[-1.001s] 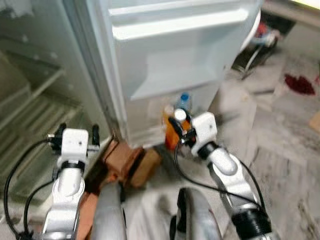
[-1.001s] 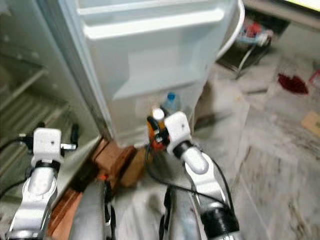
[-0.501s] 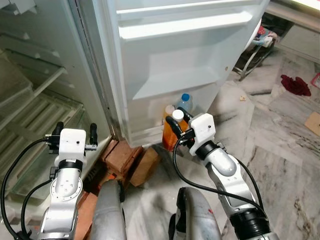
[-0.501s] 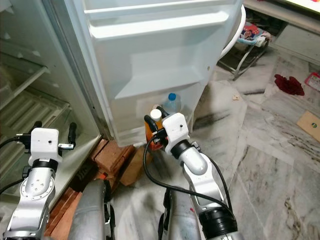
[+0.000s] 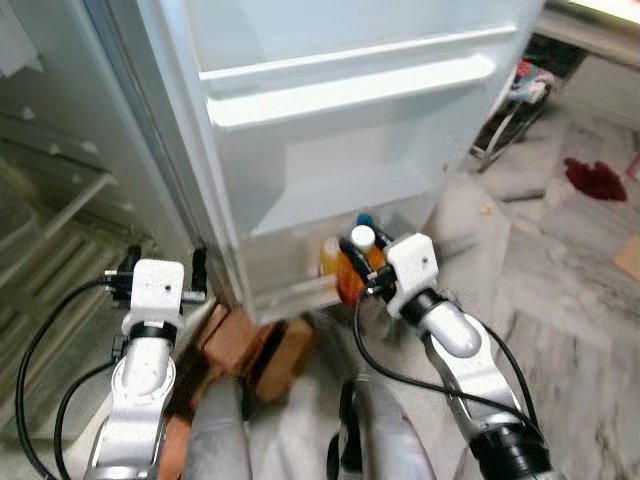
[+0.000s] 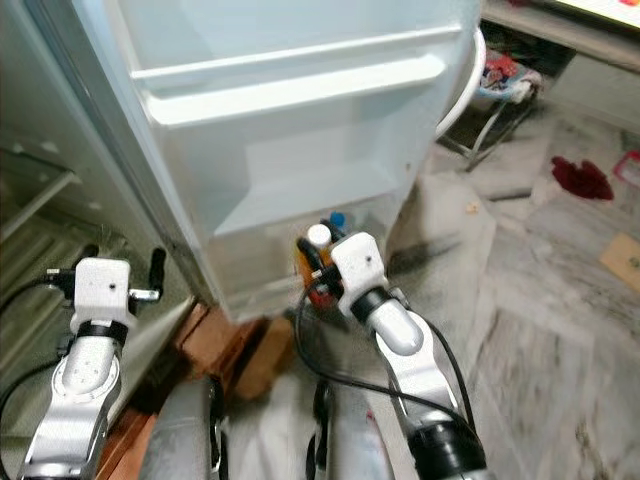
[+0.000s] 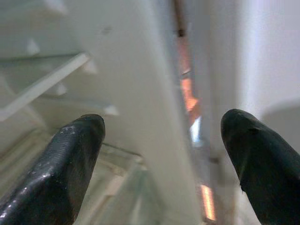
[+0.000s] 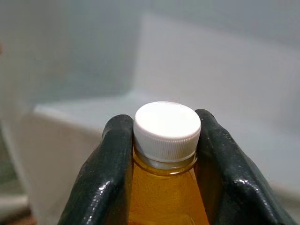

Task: Restocking fridge

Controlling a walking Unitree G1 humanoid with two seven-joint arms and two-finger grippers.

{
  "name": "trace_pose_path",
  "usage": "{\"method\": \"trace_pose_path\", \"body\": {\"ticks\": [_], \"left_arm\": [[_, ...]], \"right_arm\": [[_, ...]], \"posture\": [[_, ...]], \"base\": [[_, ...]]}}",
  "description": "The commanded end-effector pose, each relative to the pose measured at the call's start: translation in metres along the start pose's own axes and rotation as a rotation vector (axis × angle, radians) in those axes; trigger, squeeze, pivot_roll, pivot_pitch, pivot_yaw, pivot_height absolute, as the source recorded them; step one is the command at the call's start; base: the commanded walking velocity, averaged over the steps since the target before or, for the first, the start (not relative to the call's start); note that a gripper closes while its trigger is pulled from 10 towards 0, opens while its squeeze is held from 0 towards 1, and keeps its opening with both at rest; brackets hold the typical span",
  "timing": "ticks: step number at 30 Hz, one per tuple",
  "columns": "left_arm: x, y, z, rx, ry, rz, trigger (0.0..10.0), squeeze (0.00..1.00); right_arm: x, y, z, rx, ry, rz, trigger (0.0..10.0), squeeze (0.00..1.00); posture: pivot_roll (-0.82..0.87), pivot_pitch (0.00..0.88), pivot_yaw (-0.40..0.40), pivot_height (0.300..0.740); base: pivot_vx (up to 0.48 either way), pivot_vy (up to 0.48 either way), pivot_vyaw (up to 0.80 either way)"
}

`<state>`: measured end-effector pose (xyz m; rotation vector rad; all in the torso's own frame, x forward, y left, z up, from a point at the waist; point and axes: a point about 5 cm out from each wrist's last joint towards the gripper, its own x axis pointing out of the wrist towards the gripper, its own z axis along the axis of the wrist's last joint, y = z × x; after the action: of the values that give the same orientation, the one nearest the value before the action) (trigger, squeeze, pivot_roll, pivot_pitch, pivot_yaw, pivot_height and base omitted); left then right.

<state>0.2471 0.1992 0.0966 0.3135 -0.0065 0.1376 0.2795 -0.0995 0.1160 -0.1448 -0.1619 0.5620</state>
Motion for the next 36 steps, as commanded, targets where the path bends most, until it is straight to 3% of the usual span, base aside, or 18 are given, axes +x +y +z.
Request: {"method": "trace_pose_path", "body": {"ticks": [1,14,20,23,26,30,36], "left_arm": [[-0.002,0.003,-0.004,0.001,0.018,0.011,10.0,0.00],[-0.004,0.005,-0.003,0.007,0.018,0.017,10.0,0.00],[-0.006,0.005,0.001,0.027,-0.011,0.005,10.0,0.00],[-0.010,0.005,0.009,0.045,-0.045,-0.004,10.0,0.00],[-0.011,0.005,0.010,0.043,-0.046,-0.004,10.0,0.00],[-0.020,0.010,0.012,0.046,-0.032,-0.011,10.0,0.00],[-0.025,0.015,0.012,0.059,-0.021,-0.012,10.0,0.00]], "right_arm": [[0.002,0.005,0.005,0.005,-0.027,0.023,10.0,0.00],[-0.003,0.012,-0.002,0.027,0.011,0.095,10.0,0.00],[-0.004,0.029,-0.004,-0.050,0.001,0.302,10.0,0.00],[0.004,0.036,-0.001,-0.150,-0.044,0.381,10.0,0.00],[0.007,0.037,-0.001,-0.184,-0.058,0.390,10.0,0.00],[0.023,0.041,-0.004,-0.261,-0.092,0.382,10.0,0.00],[0.038,0.048,-0.003,-0.223,-0.109,0.378,10.0,0.00]], "posture": [[0.07,0.161,-0.069,0.621],[0.07,0.175,-0.065,0.621],[0.08,0.195,-0.065,0.621],[0.09,0.221,-0.068,0.621],[0.09,0.226,-0.069,0.621],[0.13,0.291,-0.063,0.621],[0.15,0.299,-0.056,0.621]], "base": [[0.000,0.000,0.00],[0.000,0.000,0.00],[0.000,0.000,0.00],[0.000,0.000,0.00],[0.000,0.000,0.00],[0.000,0.000,0.00],[0.000,0.000,0.00]]}}
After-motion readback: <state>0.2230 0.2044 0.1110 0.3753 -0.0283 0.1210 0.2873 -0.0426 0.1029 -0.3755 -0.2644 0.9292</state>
